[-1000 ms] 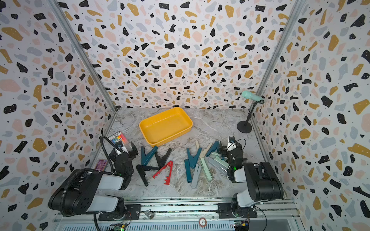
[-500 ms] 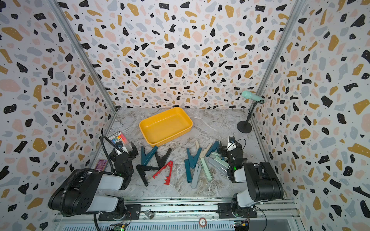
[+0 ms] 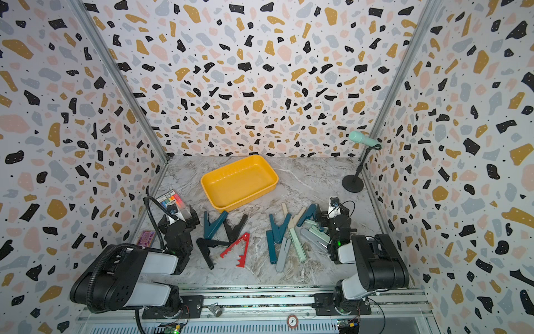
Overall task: Put the pruning pliers into the storage box
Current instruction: Move the storage box.
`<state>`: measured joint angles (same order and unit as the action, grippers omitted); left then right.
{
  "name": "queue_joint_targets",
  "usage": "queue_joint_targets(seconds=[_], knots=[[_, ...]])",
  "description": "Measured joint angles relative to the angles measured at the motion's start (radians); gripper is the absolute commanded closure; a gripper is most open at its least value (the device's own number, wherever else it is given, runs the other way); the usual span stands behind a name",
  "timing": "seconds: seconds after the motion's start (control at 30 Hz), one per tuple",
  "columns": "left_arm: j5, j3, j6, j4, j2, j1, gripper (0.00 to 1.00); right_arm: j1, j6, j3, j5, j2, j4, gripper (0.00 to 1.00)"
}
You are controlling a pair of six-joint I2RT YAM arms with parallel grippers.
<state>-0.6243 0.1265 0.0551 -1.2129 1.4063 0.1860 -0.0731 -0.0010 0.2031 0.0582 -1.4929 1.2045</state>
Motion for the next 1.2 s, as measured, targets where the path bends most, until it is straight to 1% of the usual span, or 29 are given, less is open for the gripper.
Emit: queue_joint_targets(seconds=[0.57, 0.67, 0.73, 0.77, 0.83, 0.9, 0.97, 1.07, 1.2], knots=[[0.011, 0.0, 0.0, 0.0, 0.0, -0.002, 0.01, 0.0, 0.0, 0.0, 0.0, 0.0, 0.0, 0.0], [0.01, 0.004, 0.001, 0.019, -0.013, -0.002, 0.0, 0.0, 0.001, 0.0, 0.001, 0.0, 0.0, 0.03], [-0.004, 0.04, 0.007, 0.129, -0.068, -0.003, 0.0, 0.0, 0.004, 0.003, 0.007, 0.008, -0.019, 0.03], [-0.013, 0.08, 0.014, 0.212, -0.119, -0.004, 0.01, 0.0, 0.006, 0.014, 0.011, 0.023, -0.06, 0.03], [-0.013, 0.153, 0.037, 0.317, -0.208, -0.006, 0.0, 0.001, 0.02, 0.057, 0.016, 0.068, -0.168, 0.03], [-0.005, 0.211, 0.073, 0.375, -0.289, -0.006, 0.01, 0.004, 0.041, 0.124, 0.014, 0.114, -0.276, 0.03], [0.006, 0.268, 0.118, 0.43, -0.326, -0.006, 0.01, 0.004, 0.066, 0.182, 0.012, 0.151, -0.356, 0.03], [0.034, 0.361, 0.177, 0.542, -0.278, -0.006, 0.01, 0.004, 0.097, 0.22, 0.01, 0.189, -0.451, 0.04], [0.107, 0.492, 0.241, 0.72, -0.135, -0.006, 0.0, 0.004, 0.116, 0.224, 0.006, 0.208, -0.569, 0.04]])
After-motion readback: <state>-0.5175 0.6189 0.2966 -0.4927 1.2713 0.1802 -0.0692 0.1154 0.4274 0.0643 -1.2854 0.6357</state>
